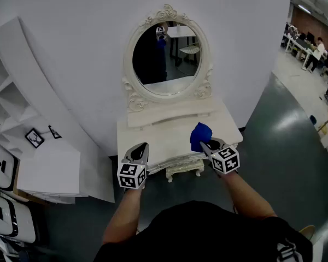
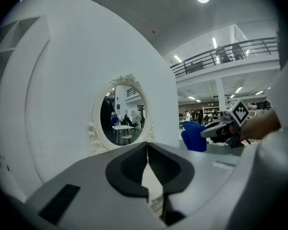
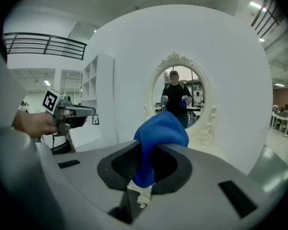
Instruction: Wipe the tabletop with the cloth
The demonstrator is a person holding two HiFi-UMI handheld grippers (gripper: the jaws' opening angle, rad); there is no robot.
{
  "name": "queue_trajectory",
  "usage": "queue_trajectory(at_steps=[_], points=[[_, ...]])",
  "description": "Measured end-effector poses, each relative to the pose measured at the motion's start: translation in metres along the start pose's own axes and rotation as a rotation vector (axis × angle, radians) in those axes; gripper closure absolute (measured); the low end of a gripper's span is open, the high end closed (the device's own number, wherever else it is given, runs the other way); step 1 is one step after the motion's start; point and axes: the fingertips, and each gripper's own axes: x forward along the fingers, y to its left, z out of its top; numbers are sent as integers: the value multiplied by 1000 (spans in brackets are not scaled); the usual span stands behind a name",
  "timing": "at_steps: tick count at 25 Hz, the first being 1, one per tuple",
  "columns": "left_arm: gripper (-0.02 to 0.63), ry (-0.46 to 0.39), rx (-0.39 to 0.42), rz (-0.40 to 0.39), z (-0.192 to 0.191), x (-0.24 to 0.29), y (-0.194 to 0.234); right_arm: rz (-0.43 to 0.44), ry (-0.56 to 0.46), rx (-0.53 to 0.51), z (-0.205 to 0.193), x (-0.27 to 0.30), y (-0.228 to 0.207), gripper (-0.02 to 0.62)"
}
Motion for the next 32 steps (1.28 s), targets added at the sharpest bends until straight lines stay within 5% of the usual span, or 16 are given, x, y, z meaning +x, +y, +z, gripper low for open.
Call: queue_trajectory(at_steps=[14, 32], points=[[592, 14, -31, 5, -13, -12, 21, -4, 2, 38, -4, 11, 19, 554], [592, 71, -64, 40, -37, 43, 60, 45, 49, 58, -10, 85, -18, 554]])
